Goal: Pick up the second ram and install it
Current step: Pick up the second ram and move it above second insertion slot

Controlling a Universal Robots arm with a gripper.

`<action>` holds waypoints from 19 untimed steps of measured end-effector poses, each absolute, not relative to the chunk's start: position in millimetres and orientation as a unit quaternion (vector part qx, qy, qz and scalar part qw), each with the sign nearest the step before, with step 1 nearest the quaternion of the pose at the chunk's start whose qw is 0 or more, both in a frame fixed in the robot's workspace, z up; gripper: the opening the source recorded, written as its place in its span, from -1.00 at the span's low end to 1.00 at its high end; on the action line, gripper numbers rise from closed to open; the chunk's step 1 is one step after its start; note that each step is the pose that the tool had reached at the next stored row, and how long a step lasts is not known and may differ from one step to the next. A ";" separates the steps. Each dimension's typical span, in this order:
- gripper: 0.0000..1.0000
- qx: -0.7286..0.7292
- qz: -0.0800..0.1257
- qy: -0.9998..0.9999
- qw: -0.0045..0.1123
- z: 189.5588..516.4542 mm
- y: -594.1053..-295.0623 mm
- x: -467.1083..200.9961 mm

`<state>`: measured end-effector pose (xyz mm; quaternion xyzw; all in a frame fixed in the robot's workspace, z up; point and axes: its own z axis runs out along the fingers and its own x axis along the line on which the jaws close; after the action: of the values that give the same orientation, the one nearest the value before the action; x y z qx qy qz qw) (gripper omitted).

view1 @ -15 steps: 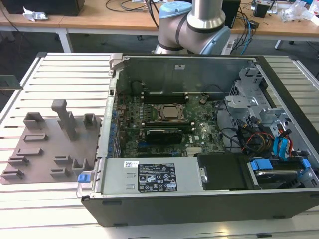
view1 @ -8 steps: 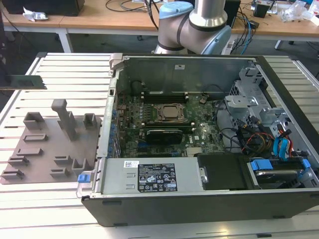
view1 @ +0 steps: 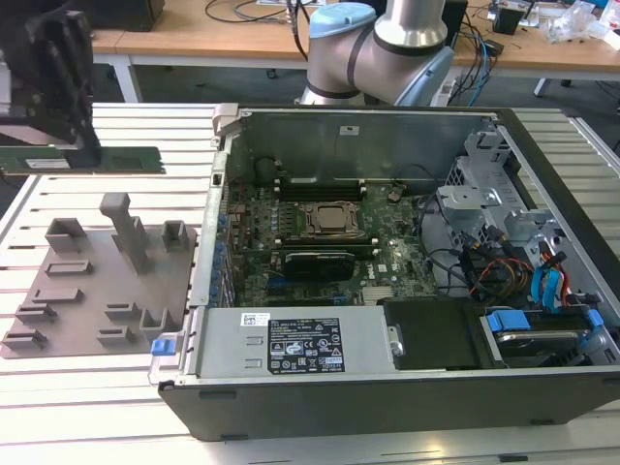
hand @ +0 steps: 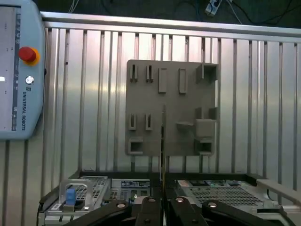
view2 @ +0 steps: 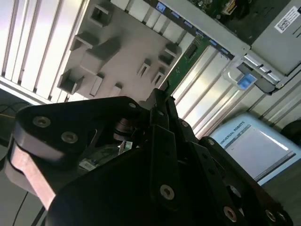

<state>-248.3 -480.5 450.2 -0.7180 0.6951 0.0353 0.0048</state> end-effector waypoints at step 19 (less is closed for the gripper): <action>-0.72 -0.718 0.036 0.695 0.005 450.1 -479.6 -107.1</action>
<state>-107.1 -479.6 450.1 -0.7181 0.6951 0.0355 0.0046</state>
